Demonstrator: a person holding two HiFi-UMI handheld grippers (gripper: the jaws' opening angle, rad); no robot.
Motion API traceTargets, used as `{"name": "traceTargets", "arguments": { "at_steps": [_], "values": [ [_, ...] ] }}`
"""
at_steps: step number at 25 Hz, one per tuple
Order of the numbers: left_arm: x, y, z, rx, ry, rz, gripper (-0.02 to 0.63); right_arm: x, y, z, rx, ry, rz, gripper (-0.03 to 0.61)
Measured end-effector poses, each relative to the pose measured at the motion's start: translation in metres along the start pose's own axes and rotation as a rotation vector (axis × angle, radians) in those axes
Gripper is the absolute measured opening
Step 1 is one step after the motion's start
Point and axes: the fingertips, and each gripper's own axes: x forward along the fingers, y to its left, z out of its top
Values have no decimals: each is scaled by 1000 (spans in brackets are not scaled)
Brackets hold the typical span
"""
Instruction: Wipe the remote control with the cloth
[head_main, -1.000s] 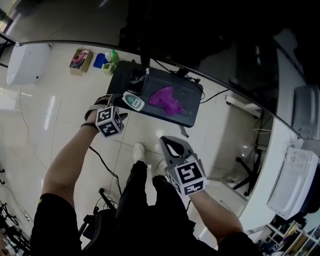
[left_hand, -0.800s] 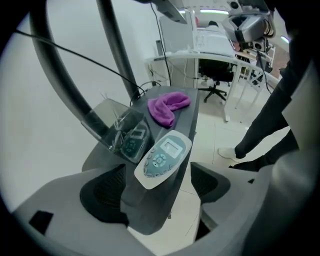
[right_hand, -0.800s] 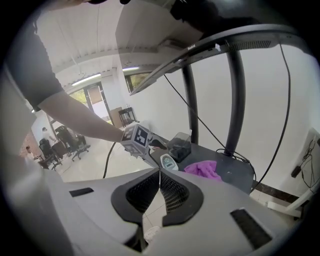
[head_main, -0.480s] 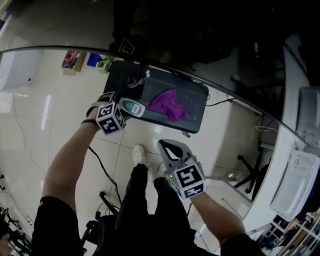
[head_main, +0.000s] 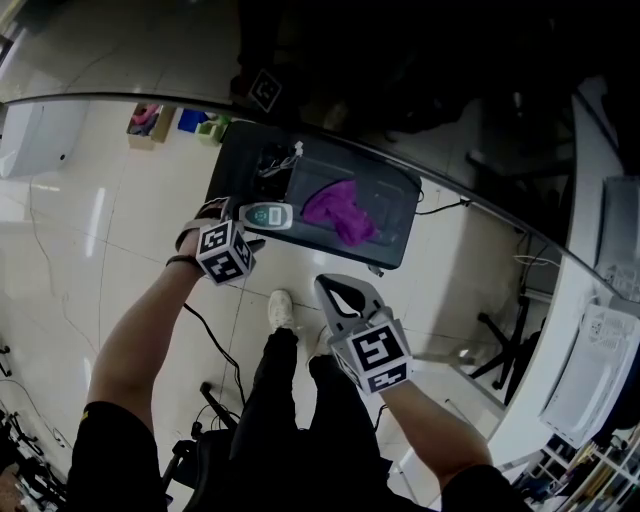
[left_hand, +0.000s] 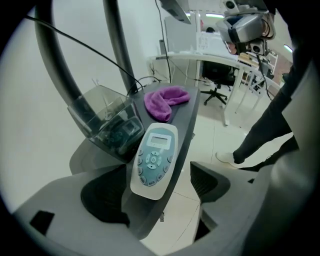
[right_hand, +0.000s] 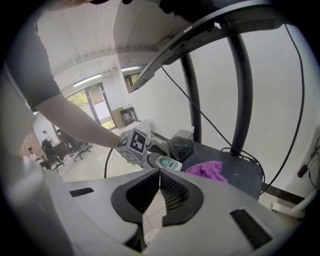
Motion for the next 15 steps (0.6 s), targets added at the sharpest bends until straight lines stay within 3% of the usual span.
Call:
{"name": "traceTargets", "arguments": {
  "at_steps": [4,7,9,10,13,15],
  "values": [
    [4,10,8,-62,-27,17,399,11,-22,-2,-32,9,-37,25],
    [3,12,13,-80,-42,22,357,28,-58,-9,-99,58,-115,37],
    [2,8,13,-51,-35,25,308,42,-82,-15,-157,108,-169,73],
    [3,6,14,-30,-29,28,296,49,-93,-19,-184,135,-189,124],
    [6,1,15,-12,-15,36,284,72,-117,-30,-255,216,-218,224],
    [8,0,15,-29,-11,38,284,88,-127,-39,-288,255,-226,242]
  ]
}}
